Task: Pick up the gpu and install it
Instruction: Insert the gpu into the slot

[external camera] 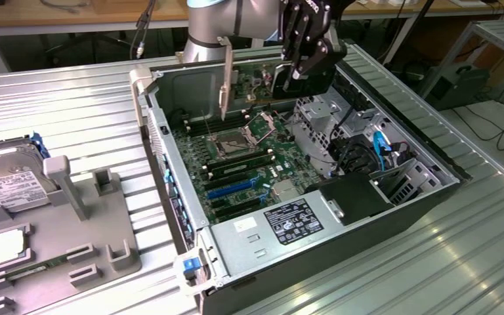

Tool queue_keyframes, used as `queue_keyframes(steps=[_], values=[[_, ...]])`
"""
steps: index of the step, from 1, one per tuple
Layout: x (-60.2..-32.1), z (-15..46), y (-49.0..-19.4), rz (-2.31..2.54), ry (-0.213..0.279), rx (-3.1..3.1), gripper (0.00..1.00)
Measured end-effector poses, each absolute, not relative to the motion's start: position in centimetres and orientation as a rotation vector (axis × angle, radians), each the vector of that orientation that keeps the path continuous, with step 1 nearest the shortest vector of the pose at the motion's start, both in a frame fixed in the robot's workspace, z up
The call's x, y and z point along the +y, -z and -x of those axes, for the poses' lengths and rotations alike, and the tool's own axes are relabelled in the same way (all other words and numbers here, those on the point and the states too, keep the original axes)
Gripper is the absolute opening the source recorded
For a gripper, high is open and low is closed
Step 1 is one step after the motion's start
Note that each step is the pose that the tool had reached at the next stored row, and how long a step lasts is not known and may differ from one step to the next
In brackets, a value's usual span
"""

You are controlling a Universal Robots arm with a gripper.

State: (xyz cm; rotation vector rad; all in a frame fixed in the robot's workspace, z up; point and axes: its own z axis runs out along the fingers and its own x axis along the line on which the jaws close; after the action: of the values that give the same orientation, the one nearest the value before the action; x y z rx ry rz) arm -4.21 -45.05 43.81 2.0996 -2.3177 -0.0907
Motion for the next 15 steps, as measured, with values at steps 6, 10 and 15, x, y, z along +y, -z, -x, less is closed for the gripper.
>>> queue_keyframes(steps=[6,10,15], values=[[-44.95,3.75,-43.8,-2.125,0.09,-2.293,0.29],[-44.95,3.74,-43.8,-2.127,0.09,-2.292,0.29],[-44.94,3.73,-43.77,-2.132,0.09,-2.287,0.29]])
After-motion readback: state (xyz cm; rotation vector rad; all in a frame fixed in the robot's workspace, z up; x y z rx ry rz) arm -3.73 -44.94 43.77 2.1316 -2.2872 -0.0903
